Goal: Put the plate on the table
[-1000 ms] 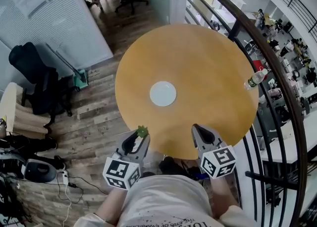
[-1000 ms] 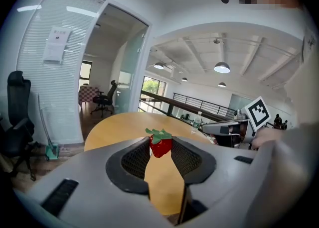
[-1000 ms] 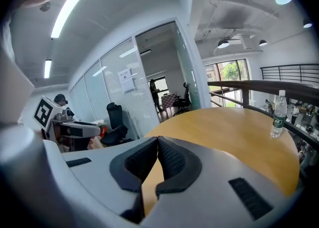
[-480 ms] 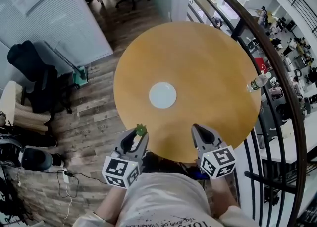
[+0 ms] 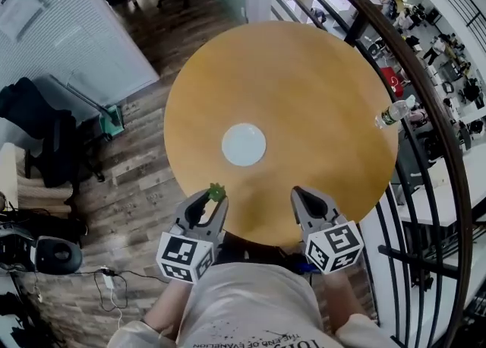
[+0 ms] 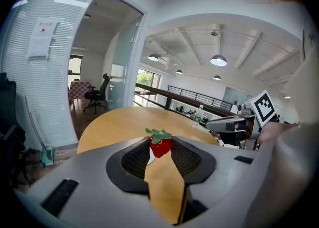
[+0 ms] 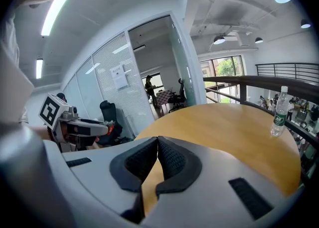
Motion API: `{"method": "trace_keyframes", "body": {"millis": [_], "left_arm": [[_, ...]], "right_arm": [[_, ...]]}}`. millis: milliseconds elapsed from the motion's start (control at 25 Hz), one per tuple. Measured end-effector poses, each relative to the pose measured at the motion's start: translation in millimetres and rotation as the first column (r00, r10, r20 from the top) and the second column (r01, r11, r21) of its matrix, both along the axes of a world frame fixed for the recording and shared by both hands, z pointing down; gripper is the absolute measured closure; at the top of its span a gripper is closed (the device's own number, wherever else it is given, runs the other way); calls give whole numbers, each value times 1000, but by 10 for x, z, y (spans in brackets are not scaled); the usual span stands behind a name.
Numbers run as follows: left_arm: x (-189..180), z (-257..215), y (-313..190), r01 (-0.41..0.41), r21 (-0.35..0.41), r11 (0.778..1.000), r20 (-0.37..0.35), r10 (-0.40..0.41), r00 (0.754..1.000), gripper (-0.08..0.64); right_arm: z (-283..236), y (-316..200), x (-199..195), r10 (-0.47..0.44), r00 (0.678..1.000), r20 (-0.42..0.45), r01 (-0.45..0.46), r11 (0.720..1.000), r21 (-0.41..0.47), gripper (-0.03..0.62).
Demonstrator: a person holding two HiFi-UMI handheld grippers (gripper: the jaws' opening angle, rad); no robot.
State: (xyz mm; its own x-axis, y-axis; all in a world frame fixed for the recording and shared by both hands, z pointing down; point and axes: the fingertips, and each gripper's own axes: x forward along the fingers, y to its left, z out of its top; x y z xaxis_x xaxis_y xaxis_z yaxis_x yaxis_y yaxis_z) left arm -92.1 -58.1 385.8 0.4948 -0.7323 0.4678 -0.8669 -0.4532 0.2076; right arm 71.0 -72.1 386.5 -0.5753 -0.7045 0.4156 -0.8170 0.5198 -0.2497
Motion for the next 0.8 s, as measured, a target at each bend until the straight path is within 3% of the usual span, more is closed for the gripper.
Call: {"method": "trace_keyframes", "body": {"millis": [800], "left_arm": [[49, 706, -901, -114, -85, 990, 50, 119, 992, 413]], "right_arm": [[464, -594, -198, 37, 999, -9, -38, 997, -68, 568]]}}
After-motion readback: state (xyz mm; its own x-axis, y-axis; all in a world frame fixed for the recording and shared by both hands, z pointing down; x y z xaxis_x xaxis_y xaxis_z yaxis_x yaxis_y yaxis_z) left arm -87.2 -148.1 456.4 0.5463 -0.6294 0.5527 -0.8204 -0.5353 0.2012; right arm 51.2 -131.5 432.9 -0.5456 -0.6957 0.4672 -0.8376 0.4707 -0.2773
